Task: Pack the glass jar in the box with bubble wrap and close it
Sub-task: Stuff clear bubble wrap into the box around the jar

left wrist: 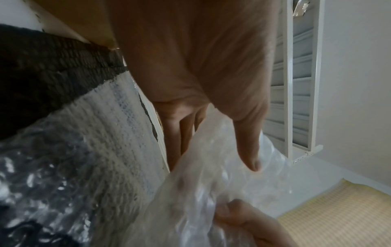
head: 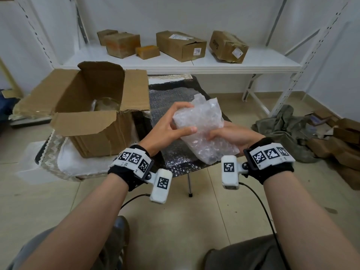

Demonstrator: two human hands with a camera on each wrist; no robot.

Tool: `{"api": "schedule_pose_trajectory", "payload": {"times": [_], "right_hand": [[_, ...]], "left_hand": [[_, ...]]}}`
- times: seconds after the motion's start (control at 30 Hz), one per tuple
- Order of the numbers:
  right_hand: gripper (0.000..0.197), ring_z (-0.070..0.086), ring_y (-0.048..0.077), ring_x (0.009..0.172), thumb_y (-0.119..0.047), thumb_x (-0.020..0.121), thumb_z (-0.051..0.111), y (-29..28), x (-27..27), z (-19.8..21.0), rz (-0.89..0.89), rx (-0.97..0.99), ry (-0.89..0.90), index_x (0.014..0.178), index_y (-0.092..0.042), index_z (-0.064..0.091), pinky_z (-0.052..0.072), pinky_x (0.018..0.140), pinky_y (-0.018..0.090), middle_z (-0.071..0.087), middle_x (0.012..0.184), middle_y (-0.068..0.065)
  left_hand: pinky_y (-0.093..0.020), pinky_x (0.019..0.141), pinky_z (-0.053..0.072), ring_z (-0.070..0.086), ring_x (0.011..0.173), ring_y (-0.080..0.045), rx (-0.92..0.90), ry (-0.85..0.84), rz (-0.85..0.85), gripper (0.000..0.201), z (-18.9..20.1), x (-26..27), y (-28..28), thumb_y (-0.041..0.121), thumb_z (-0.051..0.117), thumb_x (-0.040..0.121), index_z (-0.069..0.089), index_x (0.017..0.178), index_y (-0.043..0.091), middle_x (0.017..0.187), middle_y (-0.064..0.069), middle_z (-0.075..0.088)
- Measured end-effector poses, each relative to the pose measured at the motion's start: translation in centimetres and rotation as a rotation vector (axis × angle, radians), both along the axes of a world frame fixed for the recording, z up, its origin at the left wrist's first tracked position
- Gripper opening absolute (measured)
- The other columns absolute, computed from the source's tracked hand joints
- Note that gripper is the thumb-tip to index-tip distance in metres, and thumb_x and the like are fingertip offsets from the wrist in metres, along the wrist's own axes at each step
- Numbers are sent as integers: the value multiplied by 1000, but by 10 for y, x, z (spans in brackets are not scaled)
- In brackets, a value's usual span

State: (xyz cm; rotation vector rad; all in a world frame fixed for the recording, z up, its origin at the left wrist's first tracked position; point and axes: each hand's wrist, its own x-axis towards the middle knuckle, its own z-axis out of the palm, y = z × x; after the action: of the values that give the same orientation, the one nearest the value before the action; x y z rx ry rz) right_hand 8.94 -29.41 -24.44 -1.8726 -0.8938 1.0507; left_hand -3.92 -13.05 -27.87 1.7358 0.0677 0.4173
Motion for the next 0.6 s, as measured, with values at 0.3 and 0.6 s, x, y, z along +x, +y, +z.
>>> {"api": "schedule_pose_trajectory", "payload": {"times": [0.3, 0.6], "right_hand": [[33, 68, 12, 102, -15, 87, 66, -6, -3, -2, 10, 83, 78, 113, -31, 57, 56, 86, 28, 70, 110, -6], [39, 67, 36, 99, -3, 83, 71, -1, 3, -3, -106, 278, 64, 117, 2, 51, 56, 84, 48, 64, 117, 17]], "left_hand": [[-28, 76, 51, 64, 91, -12, 102, 43, -20, 30, 8, -6, 13, 8, 76, 82, 50, 93, -4, 98, 1, 64], [-42, 82, 53, 64, 89, -24, 91, 61, -36, 22, 11, -13, 18, 11, 73, 81, 59, 86, -6, 95, -16, 62]]}}
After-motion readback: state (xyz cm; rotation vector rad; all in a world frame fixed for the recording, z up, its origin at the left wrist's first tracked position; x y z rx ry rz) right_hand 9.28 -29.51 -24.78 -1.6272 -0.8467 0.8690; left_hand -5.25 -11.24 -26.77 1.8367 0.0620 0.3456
